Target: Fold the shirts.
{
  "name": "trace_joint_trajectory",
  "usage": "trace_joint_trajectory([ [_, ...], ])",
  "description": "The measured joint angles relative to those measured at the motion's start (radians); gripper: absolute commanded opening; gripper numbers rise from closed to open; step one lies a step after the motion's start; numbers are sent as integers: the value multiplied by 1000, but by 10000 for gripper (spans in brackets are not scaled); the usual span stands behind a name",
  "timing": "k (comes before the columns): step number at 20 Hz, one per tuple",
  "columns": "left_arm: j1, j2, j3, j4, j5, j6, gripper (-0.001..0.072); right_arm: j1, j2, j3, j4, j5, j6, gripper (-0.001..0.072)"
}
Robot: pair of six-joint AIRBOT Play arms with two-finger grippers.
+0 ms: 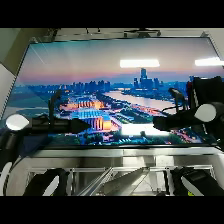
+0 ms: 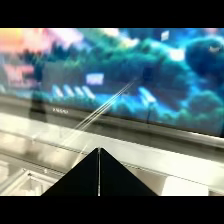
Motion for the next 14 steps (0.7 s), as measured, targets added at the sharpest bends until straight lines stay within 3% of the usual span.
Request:
trace_joint_trajectory([
  [4, -25, 73, -92, 4, 38, 0, 9, 61, 16, -40, 6, -70, 0, 17],
  [14, -33, 120, -132, 3, 75, -4, 9, 82, 21, -53, 8, -84, 1, 17],
])
